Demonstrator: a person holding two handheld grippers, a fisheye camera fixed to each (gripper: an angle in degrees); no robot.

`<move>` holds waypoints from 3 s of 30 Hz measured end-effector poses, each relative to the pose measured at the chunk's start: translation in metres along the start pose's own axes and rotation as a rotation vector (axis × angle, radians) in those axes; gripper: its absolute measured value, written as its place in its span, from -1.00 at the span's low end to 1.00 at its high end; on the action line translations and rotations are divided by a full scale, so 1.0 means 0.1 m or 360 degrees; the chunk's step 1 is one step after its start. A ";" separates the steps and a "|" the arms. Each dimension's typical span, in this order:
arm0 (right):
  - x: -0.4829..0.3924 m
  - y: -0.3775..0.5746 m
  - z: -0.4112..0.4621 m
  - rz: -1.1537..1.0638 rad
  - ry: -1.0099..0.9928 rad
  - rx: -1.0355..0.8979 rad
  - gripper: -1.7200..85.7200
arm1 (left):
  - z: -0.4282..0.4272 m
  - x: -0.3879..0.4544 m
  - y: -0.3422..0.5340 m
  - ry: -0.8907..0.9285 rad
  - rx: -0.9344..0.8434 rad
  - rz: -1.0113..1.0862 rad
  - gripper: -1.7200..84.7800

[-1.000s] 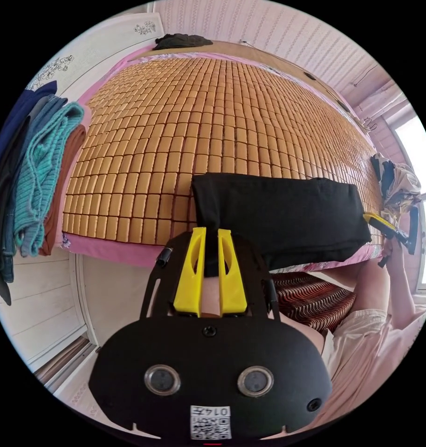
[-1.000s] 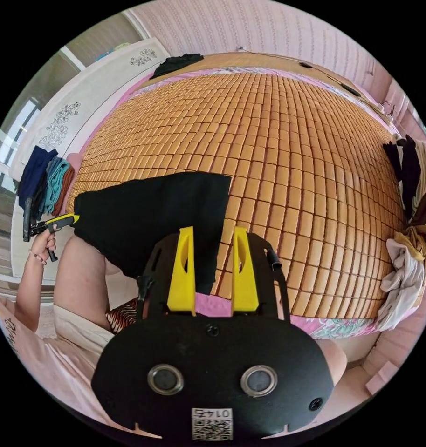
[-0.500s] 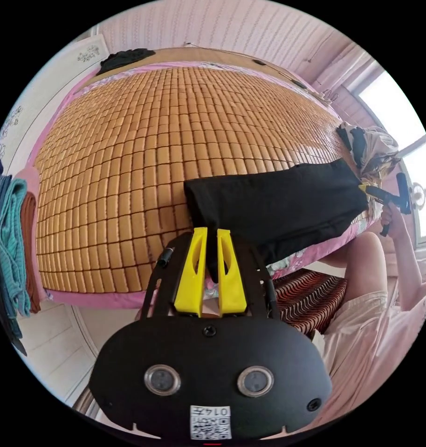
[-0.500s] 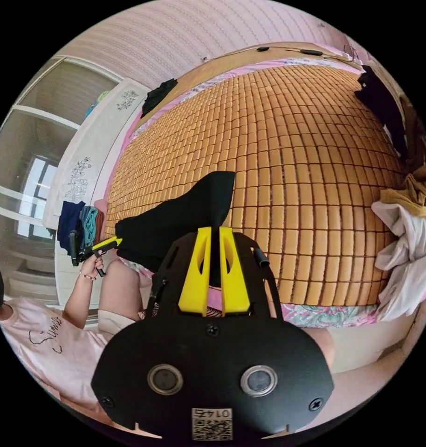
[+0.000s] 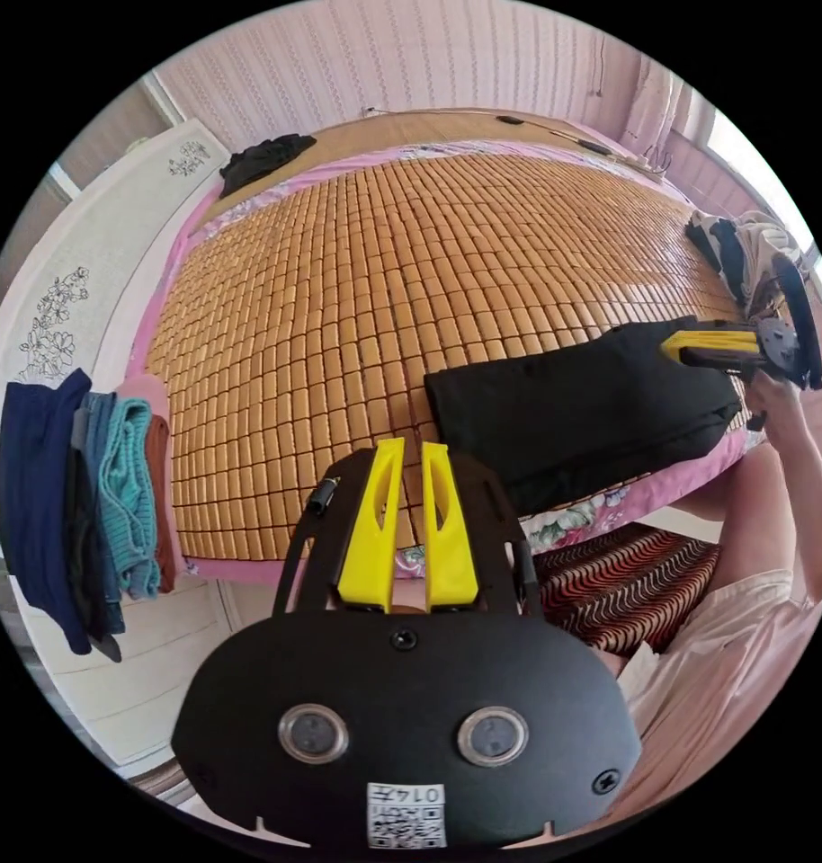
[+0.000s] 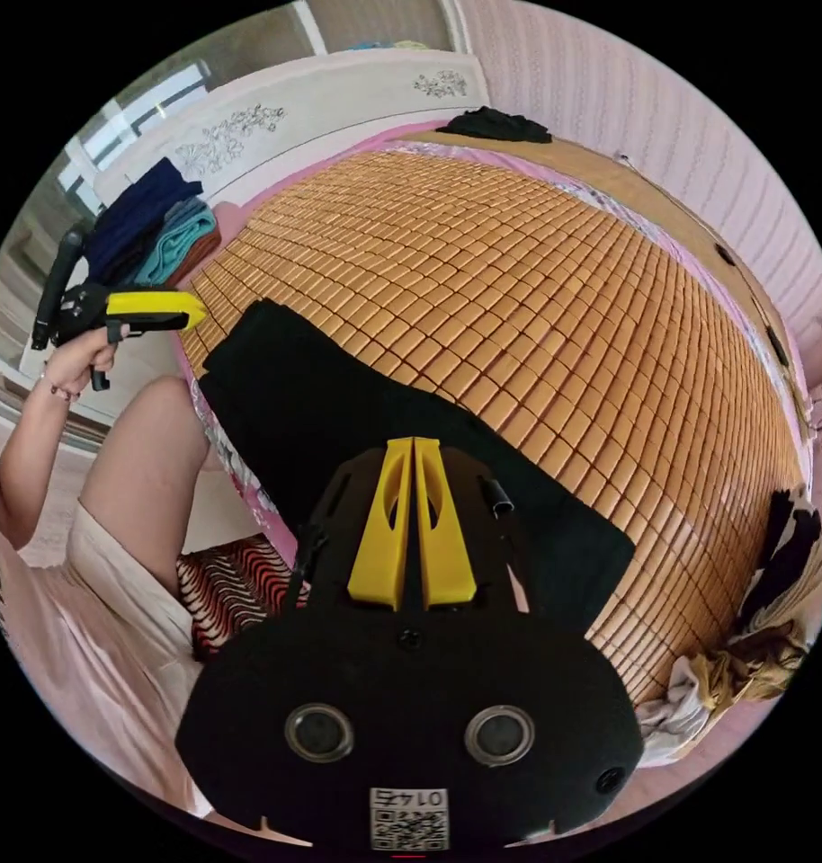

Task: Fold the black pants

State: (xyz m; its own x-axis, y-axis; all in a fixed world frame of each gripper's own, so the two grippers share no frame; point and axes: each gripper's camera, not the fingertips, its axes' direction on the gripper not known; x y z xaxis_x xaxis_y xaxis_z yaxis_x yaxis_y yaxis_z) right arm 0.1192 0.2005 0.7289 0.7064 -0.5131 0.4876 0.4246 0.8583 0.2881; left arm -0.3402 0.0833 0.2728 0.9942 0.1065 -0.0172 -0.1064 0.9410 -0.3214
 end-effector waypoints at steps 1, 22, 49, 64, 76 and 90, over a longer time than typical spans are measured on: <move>-0.11 -0.15 0.20 -0.0033 0.0053 -0.0117 -0.97 | -0.02 0.07 -0.06 0.0148 0.0082 0.0036 -0.90; 0.50 -1.08 0.12 -0.0145 -0.0322 -0.0600 -0.98 | 0.93 2.06 -0.20 0.0494 0.0020 0.1003 -0.98; 2.54 2.55 -2.26 0.1196 -0.0649 0.0445 -0.88 | 1.07 3.20 -0.52 0.0721 0.0327 0.1037 -0.82; 3.22 3.36 -1.98 0.1374 -0.1278 0.0781 -0.90 | 0.84 2.79 -0.14 0.0963 0.0540 0.1087 -0.87; 2.82 2.89 -2.93 0.0911 -0.1271 0.1081 -0.90 | 0.50 1.92 -0.07 0.1264 0.0864 0.0584 -0.86; 1.23 1.99 -1.67 0.0544 -0.0854 0.0369 -0.82 | 0.82 0.34 0.43 0.0575 0.0466 -0.0100 -0.82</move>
State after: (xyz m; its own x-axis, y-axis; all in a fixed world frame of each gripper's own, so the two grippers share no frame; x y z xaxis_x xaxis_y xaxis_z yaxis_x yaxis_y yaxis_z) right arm 0.3851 0.3071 0.7088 0.3747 -0.1912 0.9072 0.0524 0.9813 0.1851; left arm -0.3127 0.1535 0.3363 0.9360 -0.0233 -0.3513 0.0050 0.9986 -0.0527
